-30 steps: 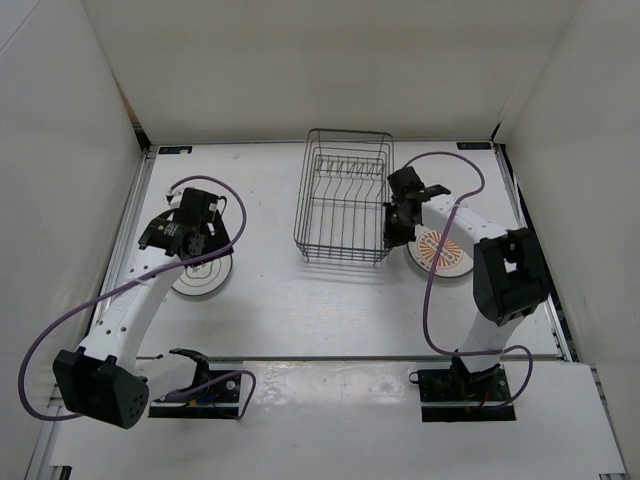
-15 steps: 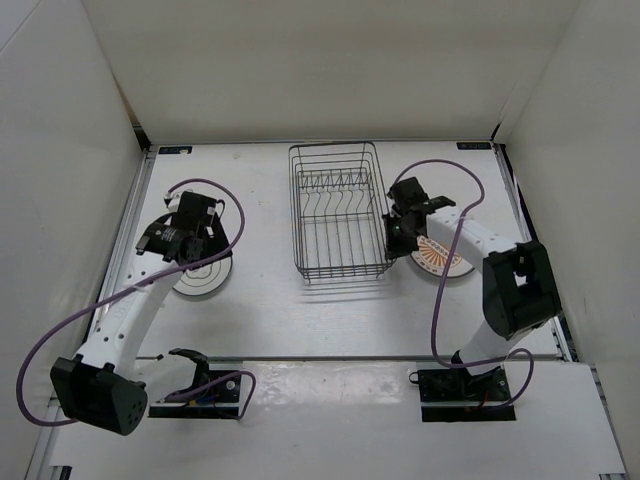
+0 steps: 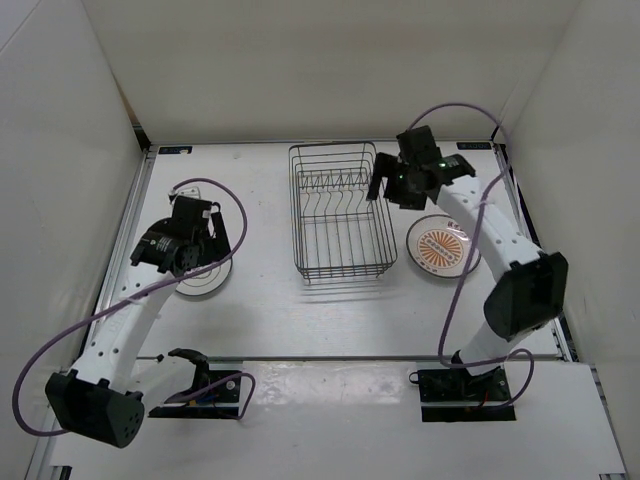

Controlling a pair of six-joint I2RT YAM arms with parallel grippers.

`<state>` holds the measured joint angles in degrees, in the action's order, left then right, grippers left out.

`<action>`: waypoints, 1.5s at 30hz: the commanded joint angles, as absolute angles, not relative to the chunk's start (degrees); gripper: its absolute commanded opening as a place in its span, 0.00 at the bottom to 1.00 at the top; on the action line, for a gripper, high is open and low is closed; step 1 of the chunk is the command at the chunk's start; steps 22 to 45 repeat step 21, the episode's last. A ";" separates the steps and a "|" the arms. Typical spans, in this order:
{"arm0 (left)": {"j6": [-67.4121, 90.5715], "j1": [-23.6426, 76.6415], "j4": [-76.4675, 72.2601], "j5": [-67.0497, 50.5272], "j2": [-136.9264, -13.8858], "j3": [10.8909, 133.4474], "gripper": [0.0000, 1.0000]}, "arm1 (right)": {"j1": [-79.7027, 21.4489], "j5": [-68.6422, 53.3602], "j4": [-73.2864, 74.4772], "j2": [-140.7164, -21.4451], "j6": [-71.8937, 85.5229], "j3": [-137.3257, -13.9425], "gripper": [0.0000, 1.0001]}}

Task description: Unload the plates from the dish rack

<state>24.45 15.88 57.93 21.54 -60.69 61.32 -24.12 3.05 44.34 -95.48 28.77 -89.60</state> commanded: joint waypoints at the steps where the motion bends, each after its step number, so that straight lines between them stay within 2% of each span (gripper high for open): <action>1: 17.42 16.17 52.92 17.42 -56.70 59.24 0.99 | -23.64 7.64 49.48 -87.72 32.25 -93.16 0.90; 9: 9.86 16.70 48.09 3.88 -51.25 55.64 0.99 | -23.73 24.41 70.47 -74.63 39.28 -87.99 0.90; 12: 5.89 17.40 43.16 1.85 -47.56 49.77 0.99 | -23.64 26.10 69.36 -63.85 37.19 -80.26 0.90; 15: 7.71 17.58 42.01 1.32 -44.92 48.78 0.99 | -23.73 27.68 71.35 -60.40 35.17 -77.78 0.90; 20: 17.74 17.40 44.74 2.98 -39.04 44.50 0.99 | -23.82 32.78 77.86 -60.47 32.96 -79.89 0.90; 21: 17.67 17.40 44.21 3.86 -34.32 42.91 0.99 | -23.73 35.31 78.57 -60.56 33.48 -79.98 0.90; 45: 17.67 17.40 44.21 3.86 -34.32 42.91 0.99 | -23.73 35.31 78.57 -60.56 33.48 -79.98 0.90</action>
